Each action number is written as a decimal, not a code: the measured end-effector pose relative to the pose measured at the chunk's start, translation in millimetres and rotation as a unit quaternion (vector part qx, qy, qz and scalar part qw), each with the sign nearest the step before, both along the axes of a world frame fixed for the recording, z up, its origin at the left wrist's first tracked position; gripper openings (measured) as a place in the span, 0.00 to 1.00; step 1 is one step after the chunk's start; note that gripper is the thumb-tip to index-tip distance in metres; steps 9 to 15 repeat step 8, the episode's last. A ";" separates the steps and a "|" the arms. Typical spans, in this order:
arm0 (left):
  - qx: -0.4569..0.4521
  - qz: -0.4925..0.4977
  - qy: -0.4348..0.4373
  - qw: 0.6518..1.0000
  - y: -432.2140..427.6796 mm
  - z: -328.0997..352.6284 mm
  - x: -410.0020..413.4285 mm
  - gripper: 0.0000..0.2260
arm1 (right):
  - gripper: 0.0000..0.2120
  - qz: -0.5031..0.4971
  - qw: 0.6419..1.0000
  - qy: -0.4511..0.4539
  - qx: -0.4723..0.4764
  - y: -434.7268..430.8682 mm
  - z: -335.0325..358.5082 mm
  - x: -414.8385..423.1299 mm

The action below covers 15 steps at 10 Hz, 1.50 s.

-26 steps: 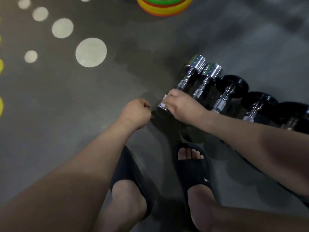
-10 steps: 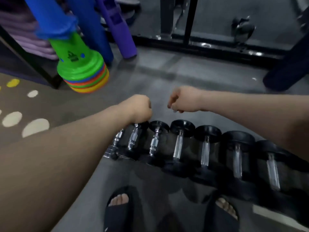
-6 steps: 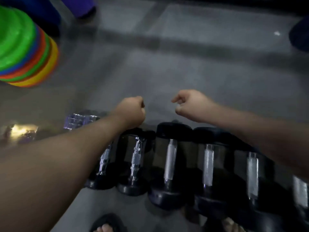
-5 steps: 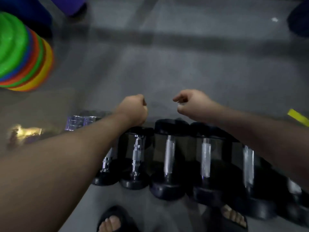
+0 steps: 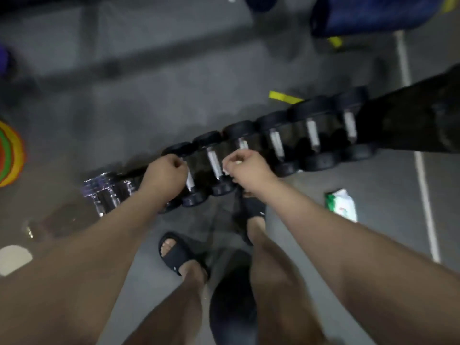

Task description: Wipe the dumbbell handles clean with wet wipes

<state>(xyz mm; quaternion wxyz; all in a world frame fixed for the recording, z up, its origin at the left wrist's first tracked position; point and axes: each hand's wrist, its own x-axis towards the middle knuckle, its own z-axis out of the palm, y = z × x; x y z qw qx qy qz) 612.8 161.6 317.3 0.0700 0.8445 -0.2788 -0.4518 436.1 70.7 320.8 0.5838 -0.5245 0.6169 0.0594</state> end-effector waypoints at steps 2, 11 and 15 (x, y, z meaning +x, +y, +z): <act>-0.043 -0.076 0.052 0.995 -55.6 167.5 -87.1 0.08 | 0.05 -0.213 0.977 -0.005 0.019 -3.6 164.2 -118.9; -0.059 -0.293 0.085 0.950 -295.2 205.2 -479.2 0.07 | 0.23 -0.473 0.874 0.049 -0.099 -244.4 118.8 -540.8; -0.059 -0.293 0.085 0.950 -295.2 205.2 -479.2 0.07 | 0.23 -0.473 0.874 0.049 -0.099 -244.4 118.8 -540.8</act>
